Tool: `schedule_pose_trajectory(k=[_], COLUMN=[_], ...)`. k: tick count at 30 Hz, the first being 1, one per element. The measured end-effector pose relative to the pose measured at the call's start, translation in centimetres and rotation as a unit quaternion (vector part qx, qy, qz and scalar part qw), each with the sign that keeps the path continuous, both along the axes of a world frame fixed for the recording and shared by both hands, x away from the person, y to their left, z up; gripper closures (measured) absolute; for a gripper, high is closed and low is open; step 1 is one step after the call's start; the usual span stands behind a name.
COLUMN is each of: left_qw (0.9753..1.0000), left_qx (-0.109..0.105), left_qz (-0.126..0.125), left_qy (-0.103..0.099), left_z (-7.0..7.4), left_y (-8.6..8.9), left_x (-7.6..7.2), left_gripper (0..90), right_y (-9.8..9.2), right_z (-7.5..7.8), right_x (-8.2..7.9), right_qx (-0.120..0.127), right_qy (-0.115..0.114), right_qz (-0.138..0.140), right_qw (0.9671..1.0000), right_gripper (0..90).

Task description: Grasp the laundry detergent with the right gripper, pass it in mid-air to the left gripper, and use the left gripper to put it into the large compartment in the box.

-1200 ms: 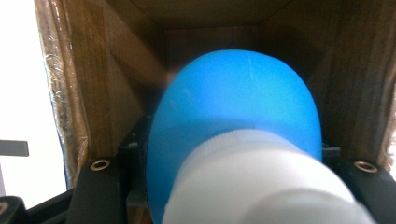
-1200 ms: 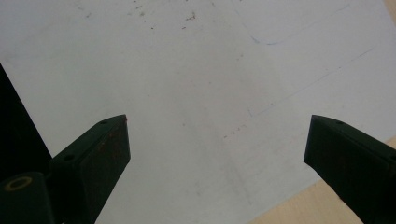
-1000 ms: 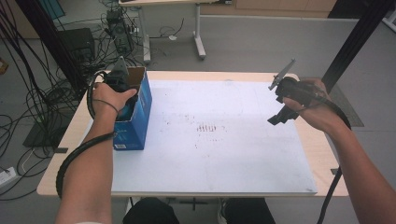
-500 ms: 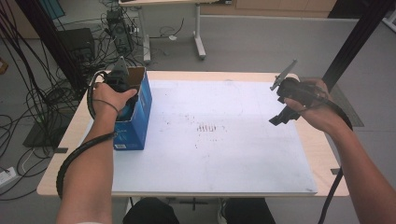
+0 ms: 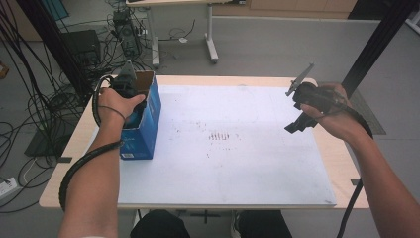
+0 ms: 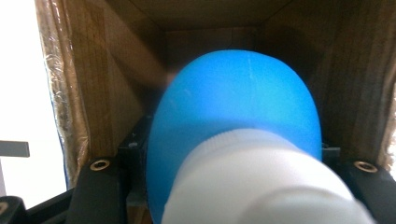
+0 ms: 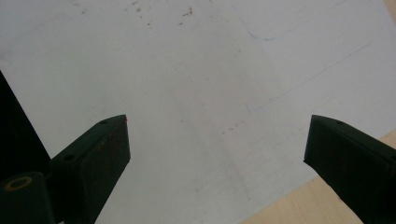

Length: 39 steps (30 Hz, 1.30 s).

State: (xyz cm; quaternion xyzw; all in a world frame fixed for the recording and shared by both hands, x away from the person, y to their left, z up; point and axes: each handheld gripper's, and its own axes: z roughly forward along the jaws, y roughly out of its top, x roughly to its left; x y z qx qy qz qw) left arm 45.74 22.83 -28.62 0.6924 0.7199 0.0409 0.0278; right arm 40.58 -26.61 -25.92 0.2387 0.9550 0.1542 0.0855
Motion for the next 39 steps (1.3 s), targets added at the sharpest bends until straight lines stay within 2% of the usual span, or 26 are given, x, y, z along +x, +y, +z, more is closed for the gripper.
schedule_pose_trajectory(k=[39], left_qw=[1.0000], left_qx=[-0.001], left_qz=[0.001], left_qy=[-0.001], left_z=[0.01], left_y=[0.14], left_x=[-0.02], left_gripper=[36.9], right_y=[0.56], right_z=[0.54], right_x=[0.03], right_qx=[-0.009], right_qy=[-0.003], right_qz=[0.008], right_qw=[0.9999], right_gripper=[6.7])
